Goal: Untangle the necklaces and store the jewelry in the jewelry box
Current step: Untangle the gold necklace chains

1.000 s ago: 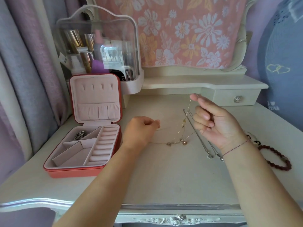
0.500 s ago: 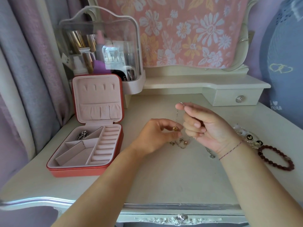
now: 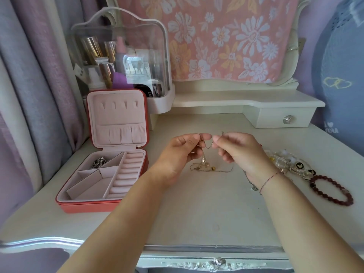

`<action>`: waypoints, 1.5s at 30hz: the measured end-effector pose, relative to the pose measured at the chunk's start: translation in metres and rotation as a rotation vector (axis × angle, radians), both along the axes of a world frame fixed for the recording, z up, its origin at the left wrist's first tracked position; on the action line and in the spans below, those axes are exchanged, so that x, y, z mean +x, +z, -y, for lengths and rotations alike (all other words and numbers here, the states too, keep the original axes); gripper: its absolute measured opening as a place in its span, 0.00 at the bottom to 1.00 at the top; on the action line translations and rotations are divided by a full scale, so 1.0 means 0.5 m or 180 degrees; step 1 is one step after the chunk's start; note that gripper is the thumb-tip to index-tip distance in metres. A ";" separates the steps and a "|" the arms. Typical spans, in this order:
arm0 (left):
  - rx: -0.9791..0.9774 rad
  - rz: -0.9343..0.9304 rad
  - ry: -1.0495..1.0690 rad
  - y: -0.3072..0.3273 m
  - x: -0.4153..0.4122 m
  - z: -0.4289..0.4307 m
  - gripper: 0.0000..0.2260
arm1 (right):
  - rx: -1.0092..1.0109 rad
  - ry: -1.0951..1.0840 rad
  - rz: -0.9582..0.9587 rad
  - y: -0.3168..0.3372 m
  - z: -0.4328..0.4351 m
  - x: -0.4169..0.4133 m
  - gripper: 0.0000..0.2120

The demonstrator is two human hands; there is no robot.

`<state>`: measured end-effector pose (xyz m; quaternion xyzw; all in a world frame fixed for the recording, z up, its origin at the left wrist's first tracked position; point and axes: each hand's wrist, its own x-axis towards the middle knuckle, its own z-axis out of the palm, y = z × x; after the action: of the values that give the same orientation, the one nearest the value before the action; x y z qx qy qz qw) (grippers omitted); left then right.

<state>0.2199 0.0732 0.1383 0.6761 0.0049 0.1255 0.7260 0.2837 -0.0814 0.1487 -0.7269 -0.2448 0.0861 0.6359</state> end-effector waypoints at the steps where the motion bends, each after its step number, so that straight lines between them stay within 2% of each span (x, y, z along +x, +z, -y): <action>1: -0.0011 0.0002 -0.0012 0.000 -0.001 0.000 0.10 | -0.0057 -0.0035 0.0057 -0.002 -0.001 0.001 0.10; 4: 0.0012 0.0014 0.0056 0.003 -0.004 0.002 0.08 | -0.0209 -0.0125 0.0233 -0.007 -0.002 0.004 0.06; 7: -0.0016 0.0041 0.0058 0.004 -0.006 0.004 0.08 | -0.0026 -0.0071 0.0271 -0.005 -0.005 0.002 0.02; 11: -0.0029 0.0086 -0.0005 0.003 -0.004 0.004 0.11 | 0.0188 0.0175 0.0332 -0.001 -0.005 -0.002 0.03; 15: 0.0090 0.0075 0.0064 -0.001 0.000 0.001 0.12 | 0.0140 0.0190 0.0380 -0.001 -0.004 -0.004 0.04; 22: 0.0278 0.0035 0.0247 -0.003 -0.001 0.003 0.08 | -0.0002 0.0077 0.0447 -0.001 -0.004 -0.004 0.03; 26: 0.0358 0.0013 0.0280 -0.001 0.000 0.002 0.02 | 0.0200 0.0027 0.0134 0.008 -0.003 -0.007 0.03; 32: 0.0536 -0.0105 -0.0024 -0.005 0.001 0.006 0.06 | 0.0294 0.0222 -0.0460 0.008 -0.010 -0.005 0.10; 36: 0.0577 -0.0083 -0.0153 -0.010 0.000 0.010 0.19 | 0.0411 0.0359 -0.0642 0.010 -0.013 -0.006 0.11; 41: 0.0534 -0.0074 -0.0150 -0.008 -0.001 0.008 0.13 | 0.0563 0.0369 -0.0916 0.008 -0.014 -0.004 0.10; 45: 0.0119 -0.0063 -0.0092 -0.001 0.000 0.006 0.16 | 0.0835 0.0425 -0.1196 0.007 -0.015 -0.003 0.09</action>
<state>0.2198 0.0700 0.1377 0.6907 -0.0001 0.1084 0.7149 0.2823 -0.0738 0.1522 -0.5914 -0.1788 0.2293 0.7521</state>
